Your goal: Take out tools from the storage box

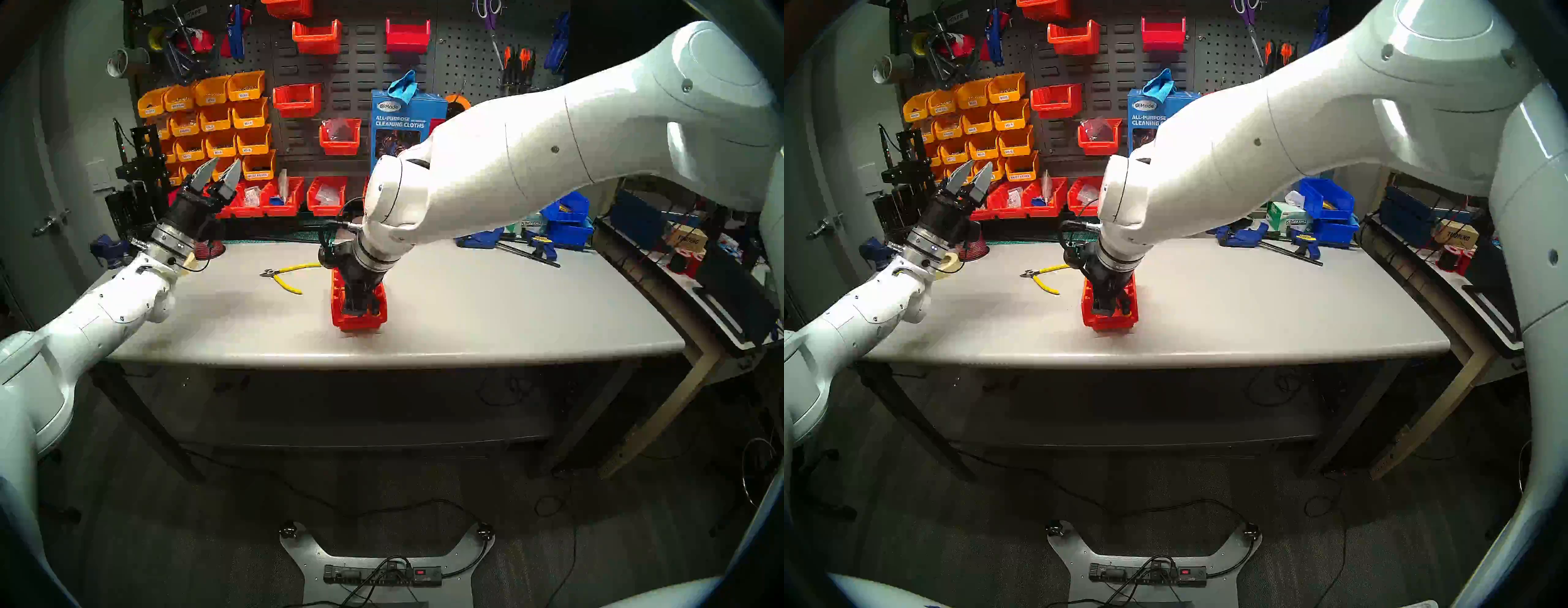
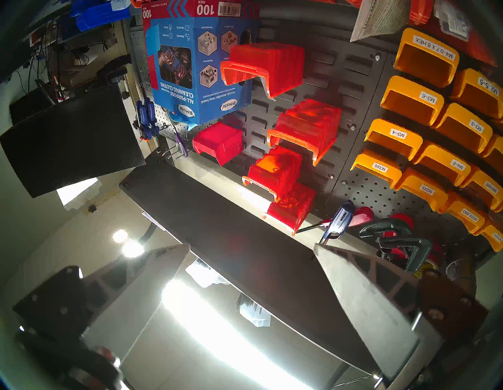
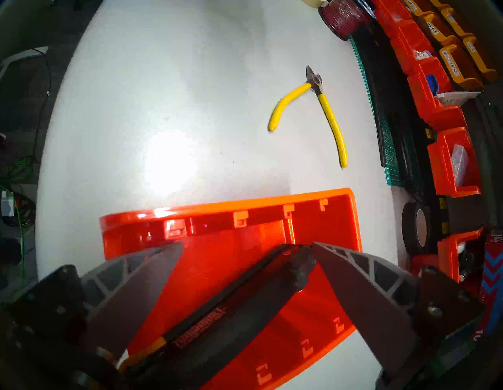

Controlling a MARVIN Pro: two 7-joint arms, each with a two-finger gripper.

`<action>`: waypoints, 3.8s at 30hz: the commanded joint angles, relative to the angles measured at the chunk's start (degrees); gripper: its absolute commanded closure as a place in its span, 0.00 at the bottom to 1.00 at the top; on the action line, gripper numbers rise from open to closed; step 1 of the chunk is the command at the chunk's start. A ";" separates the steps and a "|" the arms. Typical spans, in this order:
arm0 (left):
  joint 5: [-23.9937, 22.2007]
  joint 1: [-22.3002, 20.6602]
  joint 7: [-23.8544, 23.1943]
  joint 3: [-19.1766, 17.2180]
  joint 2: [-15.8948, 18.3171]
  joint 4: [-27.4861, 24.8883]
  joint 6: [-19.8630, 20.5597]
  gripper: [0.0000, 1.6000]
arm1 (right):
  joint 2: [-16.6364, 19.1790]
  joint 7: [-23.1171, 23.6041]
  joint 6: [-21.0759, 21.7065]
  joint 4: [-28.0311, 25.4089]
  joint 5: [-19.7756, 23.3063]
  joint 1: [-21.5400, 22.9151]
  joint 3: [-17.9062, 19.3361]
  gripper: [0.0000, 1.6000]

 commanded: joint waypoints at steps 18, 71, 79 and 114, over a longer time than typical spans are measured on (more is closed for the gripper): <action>-0.14 -0.95 -0.05 -0.51 -0.05 0.07 0.08 0.00 | -2.05 -2.33 12.47 5.70 13.36 -0.38 3.12 0.00; -0.15 -0.95 -0.03 -0.51 -0.08 0.11 0.07 0.00 | -14.04 26.88 17.54 26.29 4.27 -6.23 -3.43 0.00; -0.15 -0.96 0.00 -0.52 -0.09 0.14 0.07 0.00 | -14.95 27.97 17.18 27.20 3.34 -6.57 -4.08 0.26; -0.14 -0.93 -0.08 -0.49 -0.02 0.00 0.09 0.00 | -12.59 24.98 8.99 27.33 -0.20 -0.59 -3.29 1.00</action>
